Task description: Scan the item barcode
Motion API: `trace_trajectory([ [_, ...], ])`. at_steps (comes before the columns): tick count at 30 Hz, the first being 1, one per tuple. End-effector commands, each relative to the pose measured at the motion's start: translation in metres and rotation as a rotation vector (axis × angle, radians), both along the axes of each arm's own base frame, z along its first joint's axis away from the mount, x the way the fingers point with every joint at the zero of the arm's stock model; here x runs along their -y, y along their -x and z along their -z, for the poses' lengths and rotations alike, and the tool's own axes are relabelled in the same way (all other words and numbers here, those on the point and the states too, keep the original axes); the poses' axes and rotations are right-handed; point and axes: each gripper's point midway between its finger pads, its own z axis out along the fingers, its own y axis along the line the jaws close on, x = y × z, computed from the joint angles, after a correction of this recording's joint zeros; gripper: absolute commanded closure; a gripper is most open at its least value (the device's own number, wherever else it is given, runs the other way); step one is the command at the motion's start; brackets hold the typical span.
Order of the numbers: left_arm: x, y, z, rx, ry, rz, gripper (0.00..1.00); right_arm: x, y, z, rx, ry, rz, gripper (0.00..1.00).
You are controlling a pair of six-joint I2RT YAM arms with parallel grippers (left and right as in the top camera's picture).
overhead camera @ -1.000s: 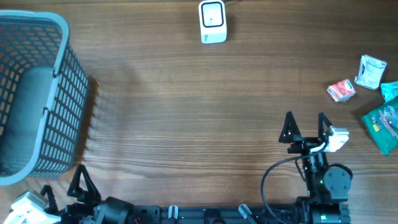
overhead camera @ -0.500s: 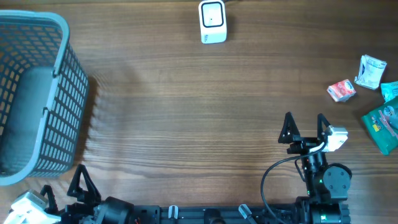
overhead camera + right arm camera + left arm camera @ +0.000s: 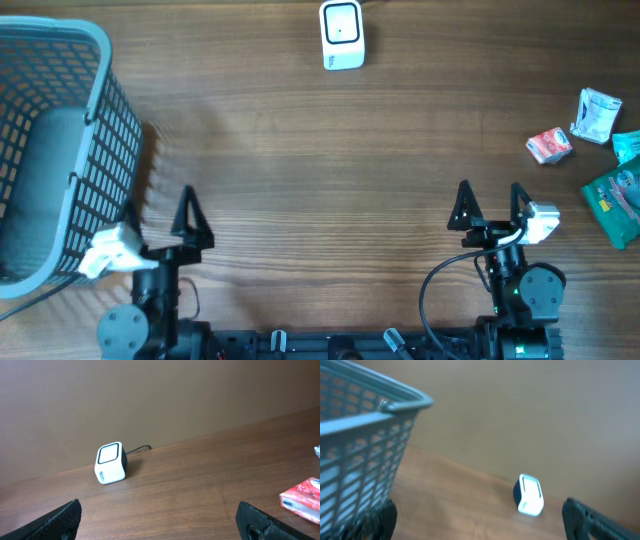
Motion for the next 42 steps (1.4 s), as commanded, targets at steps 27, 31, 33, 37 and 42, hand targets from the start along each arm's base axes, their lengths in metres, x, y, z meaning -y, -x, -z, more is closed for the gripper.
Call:
trace_trajectory([
  [27, 0.02, -0.034, 0.11, -0.112, -0.278, 0.132, 0.0, 0.001, 0.0, -0.002, 0.009, -0.001, 0.008, 0.0],
  [31, 0.02, -0.034, 0.11, -0.112, -0.276, 0.132, 0.0, 0.001, 0.0, -0.002, 0.009, -0.001, 0.008, 0.0],
  [33, 0.02, -0.034, 0.11, -0.111, -0.276, 0.132, 0.0, 0.001, 0.0, -0.002, 0.009, -0.001, 0.008, 0.0],
  [37, 0.02, -0.034, 0.11, -0.11, -0.276, 0.132, 0.0, 0.001, 0.0, -0.002, 0.009, -0.001, 0.008, 0.0],
  [42, 0.019, -0.034, 0.11, -0.111, -0.276, 0.131, 0.0, 0.001, 0.0, -0.002, 0.009, -0.001, 0.008, 0.0],
])
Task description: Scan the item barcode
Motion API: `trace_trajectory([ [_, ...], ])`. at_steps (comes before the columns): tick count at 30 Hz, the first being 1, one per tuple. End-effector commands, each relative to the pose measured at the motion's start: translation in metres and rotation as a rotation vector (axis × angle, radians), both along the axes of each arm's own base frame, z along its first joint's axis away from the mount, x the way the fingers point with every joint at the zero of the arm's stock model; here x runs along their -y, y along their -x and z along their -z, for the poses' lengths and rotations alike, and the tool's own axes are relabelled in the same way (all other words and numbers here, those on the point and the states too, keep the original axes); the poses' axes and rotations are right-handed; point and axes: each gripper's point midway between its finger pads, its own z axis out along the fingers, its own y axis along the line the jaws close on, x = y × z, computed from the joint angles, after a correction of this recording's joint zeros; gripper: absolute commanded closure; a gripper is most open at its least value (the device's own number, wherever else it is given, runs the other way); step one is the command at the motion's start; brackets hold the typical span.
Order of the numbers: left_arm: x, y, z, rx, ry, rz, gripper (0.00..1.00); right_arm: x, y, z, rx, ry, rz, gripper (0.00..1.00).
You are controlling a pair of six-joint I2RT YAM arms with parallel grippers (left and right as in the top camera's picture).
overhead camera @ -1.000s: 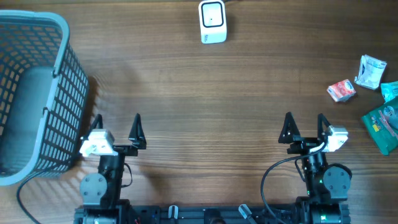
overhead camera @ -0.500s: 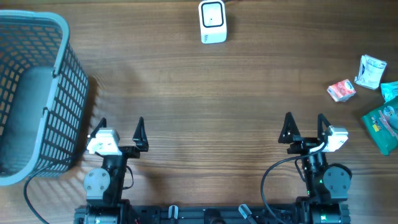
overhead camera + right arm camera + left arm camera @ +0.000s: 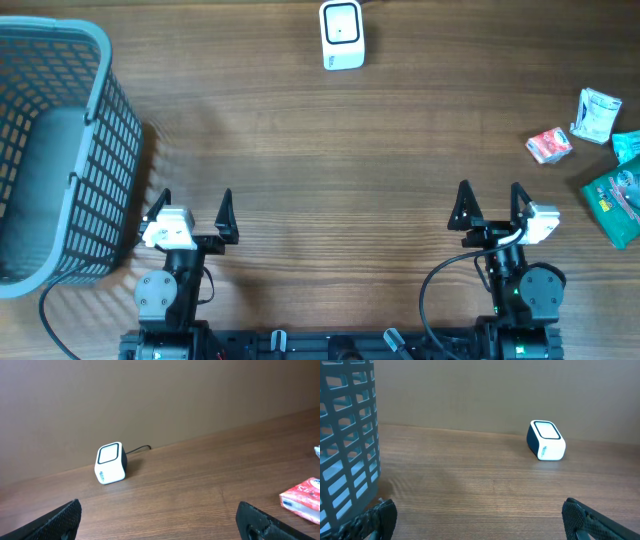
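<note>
The white barcode scanner (image 3: 342, 34) stands at the far middle of the table; it also shows in the left wrist view (image 3: 546, 440) and the right wrist view (image 3: 110, 463). Small items lie at the right edge: a red-and-white packet (image 3: 549, 146), a white packet (image 3: 597, 114) and a green pack (image 3: 617, 203). My left gripper (image 3: 193, 207) is open and empty near the front left, beside the basket. My right gripper (image 3: 490, 195) is open and empty near the front right, well short of the items. The red packet (image 3: 302, 500) sits at the right margin of the right wrist view.
A grey-blue slatted basket (image 3: 100, 60) fills the left side of the table, its wall (image 3: 345, 435) close on the left of my left gripper. The scanner's cable runs off the far edge. Bare wood lies between the grippers and the scanner.
My left gripper has shifted right, away from the basket wall, and now faces straight toward the scanner with both fingers level. The right arm and the items have not moved.
</note>
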Motion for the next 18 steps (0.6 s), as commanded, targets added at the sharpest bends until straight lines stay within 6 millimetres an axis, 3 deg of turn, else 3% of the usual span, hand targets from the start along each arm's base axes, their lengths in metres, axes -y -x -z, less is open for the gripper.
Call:
trace_trajectory([
  [1, 0.002, 0.0, 0.001, 0.0, -0.018, 0.015, 0.0, 0.001, 0.0, -0.002, 0.009, -0.001, 0.008, 0.0],
  [7, 0.002, 0.0, 0.001, 0.0, -0.018, 0.015, 0.0, 0.003, 0.0, -0.002, 0.011, 0.006, 0.022, 0.0],
  [11, 0.002, 0.0, 0.001, 0.0, -0.018, 0.015, 0.0, -0.011, 0.001, -0.003, 0.038, 0.283, -0.061, 0.0],
  [18, 0.002, 0.0, 0.001, 0.0, -0.018, 0.015, 0.0, -0.011, 0.001, -0.002, 0.037, 0.34, -0.06, 0.0],
])
